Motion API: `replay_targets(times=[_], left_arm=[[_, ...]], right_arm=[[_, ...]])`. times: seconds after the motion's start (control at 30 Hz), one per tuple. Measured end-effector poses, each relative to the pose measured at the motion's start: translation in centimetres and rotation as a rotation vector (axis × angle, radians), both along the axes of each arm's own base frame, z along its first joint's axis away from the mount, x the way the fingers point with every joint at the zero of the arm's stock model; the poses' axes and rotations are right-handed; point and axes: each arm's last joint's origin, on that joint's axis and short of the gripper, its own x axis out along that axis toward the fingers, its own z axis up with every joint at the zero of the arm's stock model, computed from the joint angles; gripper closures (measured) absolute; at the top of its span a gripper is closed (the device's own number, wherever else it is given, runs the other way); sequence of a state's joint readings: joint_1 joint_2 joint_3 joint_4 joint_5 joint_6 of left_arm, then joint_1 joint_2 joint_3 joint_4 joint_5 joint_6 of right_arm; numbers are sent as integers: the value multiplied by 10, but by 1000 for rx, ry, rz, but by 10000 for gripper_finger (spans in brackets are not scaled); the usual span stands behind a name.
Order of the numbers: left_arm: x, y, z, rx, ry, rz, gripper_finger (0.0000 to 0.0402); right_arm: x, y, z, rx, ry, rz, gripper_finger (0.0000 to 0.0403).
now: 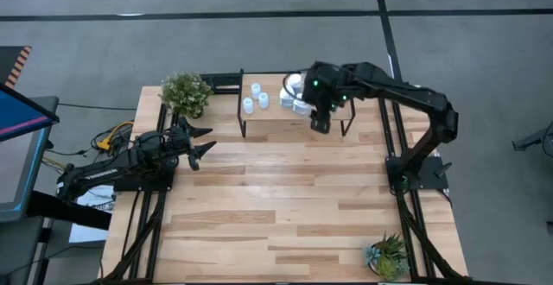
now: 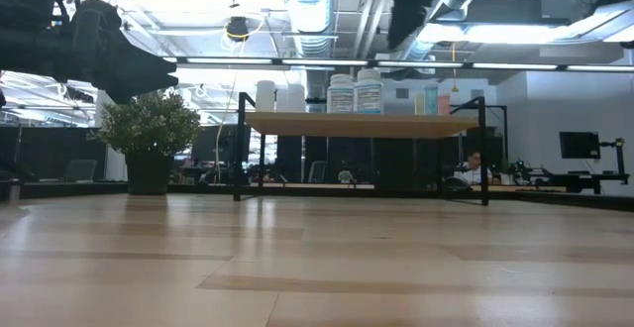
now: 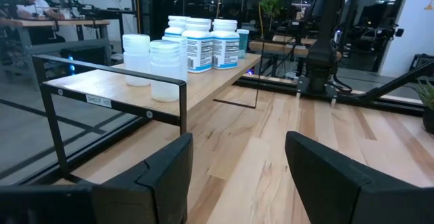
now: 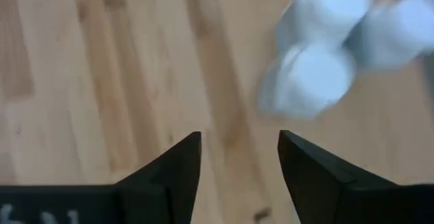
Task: Pick and place medicine bottles onto shelf by color
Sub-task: Put the white pill bottle on the shelf
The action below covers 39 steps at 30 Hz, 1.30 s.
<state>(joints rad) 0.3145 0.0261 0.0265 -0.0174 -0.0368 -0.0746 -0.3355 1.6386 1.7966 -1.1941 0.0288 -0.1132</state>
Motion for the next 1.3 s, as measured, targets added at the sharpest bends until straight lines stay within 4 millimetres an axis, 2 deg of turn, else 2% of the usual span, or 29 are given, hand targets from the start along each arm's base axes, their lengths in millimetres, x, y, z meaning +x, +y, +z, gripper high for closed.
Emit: replay_targets(times=[0.2,0.37,0.63,1.3], left_arm=[[0,0,0,0,0,0,180],[0,0,0,0,0,0,180],[0,0,0,0,0,0,180],[0,0,0,0,0,0,180]], right_arm=[[3,13,-31,72,109,-19,222],[9,6,-47,69,70,-50,252],[6,-15,-49,12,38,-130,283],[1,-43,-45,-62,-10,-175,284]])
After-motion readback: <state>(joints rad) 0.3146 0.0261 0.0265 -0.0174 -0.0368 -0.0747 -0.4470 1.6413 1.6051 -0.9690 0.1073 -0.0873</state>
